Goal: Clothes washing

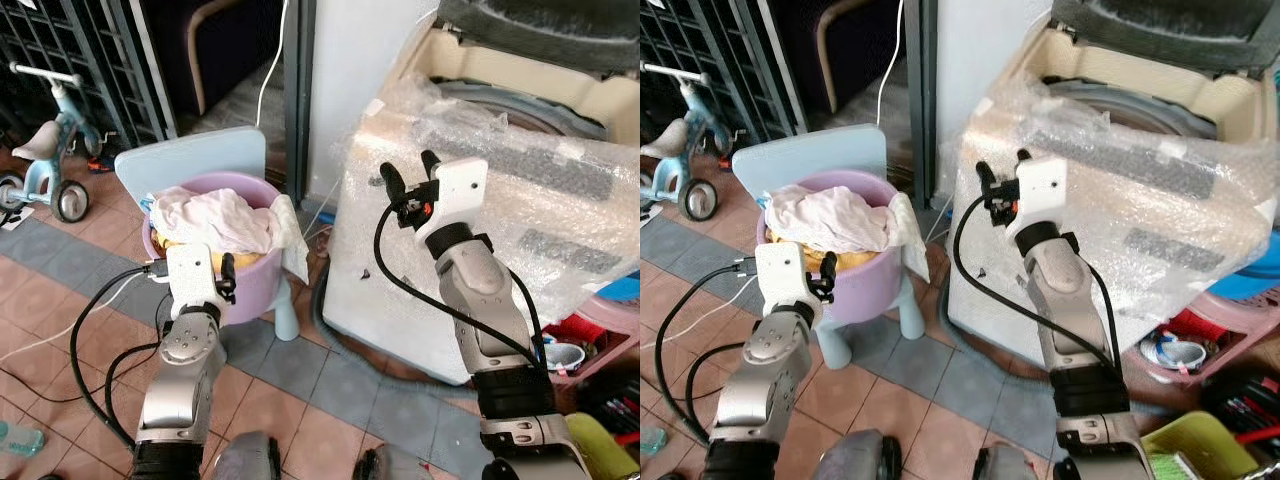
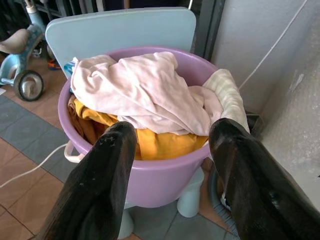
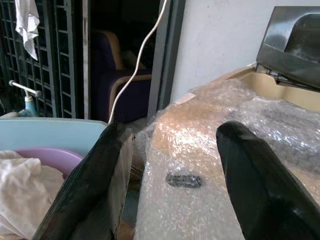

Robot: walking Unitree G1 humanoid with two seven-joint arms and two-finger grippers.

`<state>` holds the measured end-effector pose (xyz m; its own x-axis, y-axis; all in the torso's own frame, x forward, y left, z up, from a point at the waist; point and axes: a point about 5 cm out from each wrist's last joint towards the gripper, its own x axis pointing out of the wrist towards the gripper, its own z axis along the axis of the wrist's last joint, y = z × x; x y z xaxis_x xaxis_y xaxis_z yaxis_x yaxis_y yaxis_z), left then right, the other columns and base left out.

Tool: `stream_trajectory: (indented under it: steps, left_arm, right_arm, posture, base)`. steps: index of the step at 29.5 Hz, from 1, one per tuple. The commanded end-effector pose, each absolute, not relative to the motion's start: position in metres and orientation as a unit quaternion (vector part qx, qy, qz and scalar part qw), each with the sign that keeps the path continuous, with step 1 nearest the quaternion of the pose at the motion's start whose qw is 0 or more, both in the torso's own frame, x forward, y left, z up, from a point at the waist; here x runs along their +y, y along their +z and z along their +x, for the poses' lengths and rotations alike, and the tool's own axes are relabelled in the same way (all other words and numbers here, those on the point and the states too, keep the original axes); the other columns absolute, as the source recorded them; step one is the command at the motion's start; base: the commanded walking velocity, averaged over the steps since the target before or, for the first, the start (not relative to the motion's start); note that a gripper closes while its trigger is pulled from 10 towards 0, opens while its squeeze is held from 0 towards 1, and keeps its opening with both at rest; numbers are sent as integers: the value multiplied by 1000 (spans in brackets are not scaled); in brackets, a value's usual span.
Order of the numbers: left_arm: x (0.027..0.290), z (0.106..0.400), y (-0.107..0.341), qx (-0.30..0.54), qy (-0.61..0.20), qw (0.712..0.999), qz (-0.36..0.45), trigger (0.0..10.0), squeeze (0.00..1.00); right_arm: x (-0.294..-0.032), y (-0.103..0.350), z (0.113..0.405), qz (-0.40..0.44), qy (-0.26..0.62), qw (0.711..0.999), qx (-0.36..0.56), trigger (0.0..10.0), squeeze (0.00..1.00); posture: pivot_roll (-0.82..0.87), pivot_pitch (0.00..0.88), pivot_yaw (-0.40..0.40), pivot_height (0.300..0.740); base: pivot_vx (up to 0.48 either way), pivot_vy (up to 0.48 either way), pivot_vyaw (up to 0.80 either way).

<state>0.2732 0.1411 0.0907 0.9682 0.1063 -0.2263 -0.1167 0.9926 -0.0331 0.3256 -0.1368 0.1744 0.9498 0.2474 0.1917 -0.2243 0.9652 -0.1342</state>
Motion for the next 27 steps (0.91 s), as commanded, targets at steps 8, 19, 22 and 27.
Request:
stream_trajectory:
  steps: [8, 19, 22, 27]
  left_arm:
    - [145, 276, 95, 87, 82, 993, 12, 10000, 0]
    - [153, 265, 95, 75, 70, 995, 12, 10000, 0]
    - [157, 261, 95, 72, 58, 996, 14, 10000, 0]
    - [158, 259, 94, 74, 50, 996, 14, 10000, 0]
  right_arm:
    - [-117, 166, 315, -3, 148, 987, -64, 10000, 0]
    - [-140, 138, 298, -61, 84, 994, -26, 10000, 0]
    - [-153, 135, 292, -59, 89, 994, -21, 10000, 0]
    - [-157, 133, 290, -56, 95, 994, -17, 10000, 0]
  posture:
    - [23, 93, -12, 740]
    - [19, 87, -6, 740]
    - [12, 91, 14, 740]
    - [7, 95, 25, 740]
  base:
    - [0, 472, 0]
    - [0, 72, 0]
    - [0, 0, 0]
    - [191, 0, 0]
